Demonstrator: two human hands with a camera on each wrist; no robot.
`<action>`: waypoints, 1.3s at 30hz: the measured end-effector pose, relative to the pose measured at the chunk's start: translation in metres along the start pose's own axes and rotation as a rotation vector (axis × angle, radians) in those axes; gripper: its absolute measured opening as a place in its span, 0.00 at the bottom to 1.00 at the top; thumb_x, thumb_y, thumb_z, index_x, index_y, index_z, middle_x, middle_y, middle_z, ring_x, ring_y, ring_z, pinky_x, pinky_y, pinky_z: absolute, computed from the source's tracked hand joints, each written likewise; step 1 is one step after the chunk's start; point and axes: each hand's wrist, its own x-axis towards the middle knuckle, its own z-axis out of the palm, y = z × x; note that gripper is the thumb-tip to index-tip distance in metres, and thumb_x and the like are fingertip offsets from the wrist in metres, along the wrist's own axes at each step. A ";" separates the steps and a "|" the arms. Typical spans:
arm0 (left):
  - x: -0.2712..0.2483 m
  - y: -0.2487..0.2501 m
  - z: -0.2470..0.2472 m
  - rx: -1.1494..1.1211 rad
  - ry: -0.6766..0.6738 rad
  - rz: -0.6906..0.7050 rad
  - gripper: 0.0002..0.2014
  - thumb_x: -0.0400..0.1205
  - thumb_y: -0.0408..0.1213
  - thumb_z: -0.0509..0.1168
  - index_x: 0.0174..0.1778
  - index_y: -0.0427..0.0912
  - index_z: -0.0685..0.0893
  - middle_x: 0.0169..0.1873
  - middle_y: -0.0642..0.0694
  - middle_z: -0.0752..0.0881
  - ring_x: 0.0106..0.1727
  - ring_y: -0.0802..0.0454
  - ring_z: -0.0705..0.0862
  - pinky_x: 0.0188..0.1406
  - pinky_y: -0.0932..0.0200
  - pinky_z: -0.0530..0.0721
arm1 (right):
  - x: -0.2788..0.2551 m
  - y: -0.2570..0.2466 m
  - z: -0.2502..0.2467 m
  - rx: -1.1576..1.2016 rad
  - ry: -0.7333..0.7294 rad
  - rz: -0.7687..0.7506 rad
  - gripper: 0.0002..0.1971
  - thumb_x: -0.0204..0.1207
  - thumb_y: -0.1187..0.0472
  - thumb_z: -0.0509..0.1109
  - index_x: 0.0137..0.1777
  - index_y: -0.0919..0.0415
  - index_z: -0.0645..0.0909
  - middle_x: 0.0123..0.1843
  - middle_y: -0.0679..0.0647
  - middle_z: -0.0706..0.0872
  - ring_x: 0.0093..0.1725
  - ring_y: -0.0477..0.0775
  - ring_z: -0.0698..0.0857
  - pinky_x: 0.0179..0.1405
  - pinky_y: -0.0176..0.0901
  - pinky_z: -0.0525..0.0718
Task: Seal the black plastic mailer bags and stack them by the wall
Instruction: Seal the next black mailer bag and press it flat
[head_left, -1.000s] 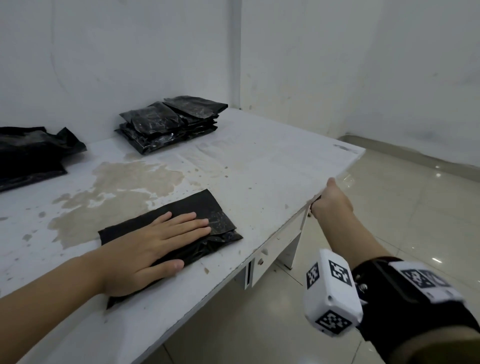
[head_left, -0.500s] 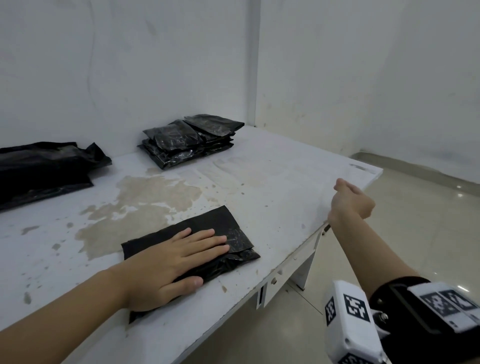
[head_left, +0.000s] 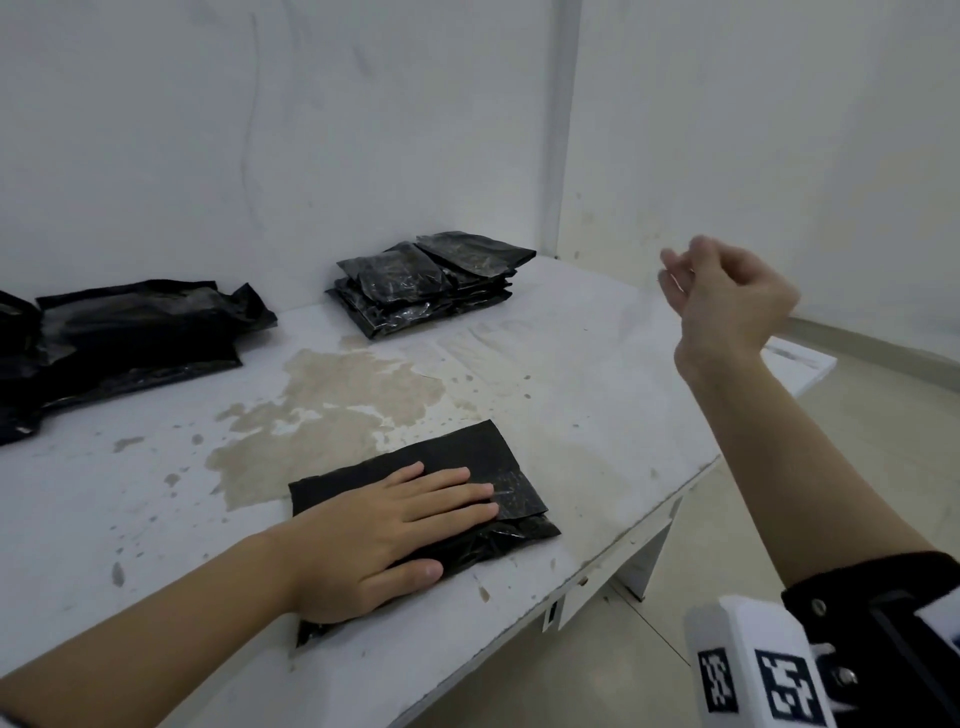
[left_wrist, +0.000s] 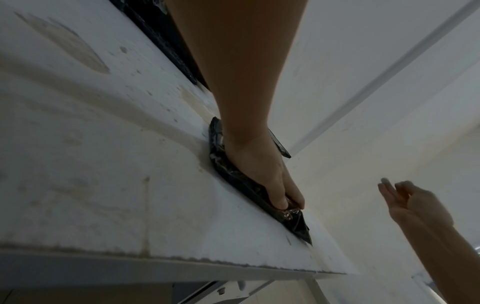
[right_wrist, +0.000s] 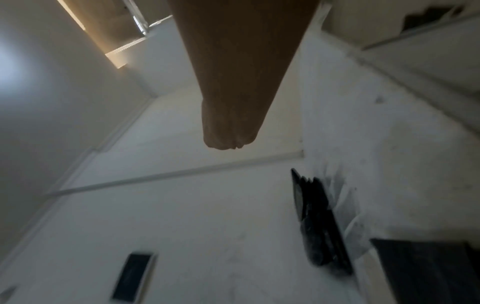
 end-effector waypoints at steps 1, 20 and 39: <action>0.001 0.001 -0.001 0.000 -0.004 -0.010 0.27 0.86 0.56 0.38 0.82 0.61 0.43 0.81 0.70 0.39 0.81 0.67 0.33 0.79 0.60 0.30 | -0.006 -0.008 0.008 0.037 -0.067 0.043 0.08 0.77 0.70 0.70 0.37 0.65 0.82 0.31 0.55 0.84 0.44 0.58 0.92 0.46 0.47 0.90; 0.003 0.025 -0.007 0.276 0.134 -0.100 0.27 0.84 0.47 0.54 0.79 0.41 0.68 0.79 0.45 0.68 0.80 0.51 0.65 0.79 0.50 0.64 | -0.093 -0.040 0.061 0.593 -0.532 0.824 0.08 0.81 0.73 0.62 0.40 0.71 0.77 0.37 0.61 0.79 0.36 0.59 0.90 0.33 0.45 0.90; -0.018 0.063 0.003 -0.213 0.401 -0.421 0.27 0.88 0.49 0.52 0.82 0.60 0.51 0.73 0.60 0.69 0.64 0.62 0.75 0.64 0.63 0.71 | -0.107 -0.045 0.061 0.629 -0.571 0.957 0.06 0.80 0.72 0.65 0.41 0.72 0.78 0.41 0.62 0.82 0.37 0.60 0.89 0.33 0.43 0.90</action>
